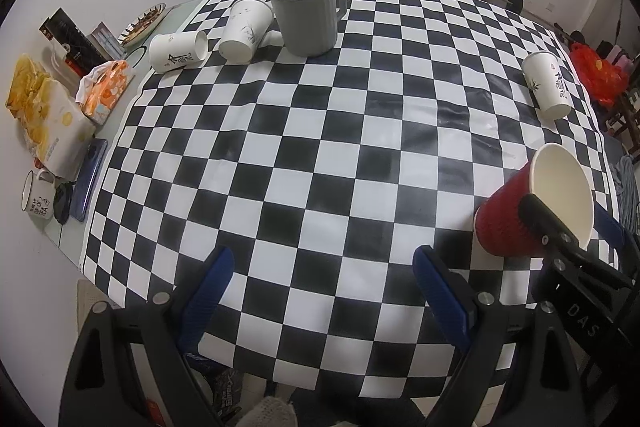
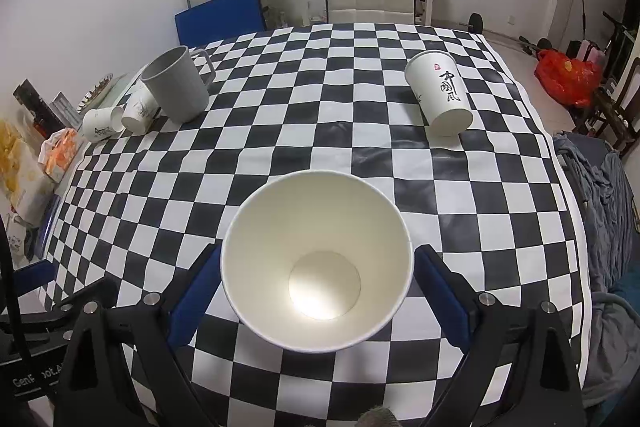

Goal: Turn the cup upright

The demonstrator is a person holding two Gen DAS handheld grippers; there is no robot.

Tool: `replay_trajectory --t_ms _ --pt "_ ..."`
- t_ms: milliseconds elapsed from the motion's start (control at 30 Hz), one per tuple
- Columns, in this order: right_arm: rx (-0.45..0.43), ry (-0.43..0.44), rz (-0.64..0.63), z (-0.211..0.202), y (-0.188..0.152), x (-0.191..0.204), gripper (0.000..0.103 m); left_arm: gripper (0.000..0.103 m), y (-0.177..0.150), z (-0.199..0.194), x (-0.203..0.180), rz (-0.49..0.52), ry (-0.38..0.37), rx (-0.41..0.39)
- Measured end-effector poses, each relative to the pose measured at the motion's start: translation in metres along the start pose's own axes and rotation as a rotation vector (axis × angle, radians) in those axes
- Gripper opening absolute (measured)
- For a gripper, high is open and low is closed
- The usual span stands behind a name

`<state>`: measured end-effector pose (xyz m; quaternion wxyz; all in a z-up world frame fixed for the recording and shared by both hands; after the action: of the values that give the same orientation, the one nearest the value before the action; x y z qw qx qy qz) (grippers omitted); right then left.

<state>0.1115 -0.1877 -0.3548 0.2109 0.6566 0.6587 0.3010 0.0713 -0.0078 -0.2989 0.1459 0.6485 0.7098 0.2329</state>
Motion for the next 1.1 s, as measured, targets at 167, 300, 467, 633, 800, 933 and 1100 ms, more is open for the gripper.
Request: replay_trajectory --t_ms 167,300,467,633,800,933,1100 --pt "-0.015 0.0 0.02 -0.004 0.002 -0.002 0.096 0.091 0.001 -0.001 0.004 -0.005 0.0 -0.003" --pt "-0.022 -0.001 0.02 -0.006 0.004 -0.003 0.097 0.091 0.002 -0.002 0.005 -0.006 -0.005 -0.006" --pt "-0.046 -0.002 0.035 -0.017 0.011 -0.007 0.097 0.091 0.005 -0.006 0.002 -0.01 -0.016 -0.012" --pt "-0.017 -0.057 0.02 -0.033 0.02 -0.013 0.097 0.091 0.008 -0.02 -0.001 -0.009 -0.029 -0.022" --pt "0.07 -0.202 0.025 -0.08 0.018 -0.029 0.097 0.091 0.003 -0.053 -0.014 0.016 -0.07 -0.019" --pt "0.172 -0.268 0.029 -0.124 0.01 -0.046 0.097 0.091 0.0 -0.092 -0.025 0.035 -0.101 -0.038" --pt "0.184 -0.275 0.007 -0.191 0.023 -0.05 0.097 0.091 0.008 -0.159 -0.038 0.057 -0.143 -0.112"
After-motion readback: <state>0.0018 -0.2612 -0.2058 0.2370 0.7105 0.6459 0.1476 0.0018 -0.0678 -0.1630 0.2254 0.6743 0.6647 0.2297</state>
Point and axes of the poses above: each gripper's, at about its wrist camera, not at the fingertips, and z roughly the way its jaws point, x to its left, y to its top, the point moved 5 cm from there along z, roughly the way its jaws point, and after that the axes turned 11 degrees about -x, right-handed, at the moved point
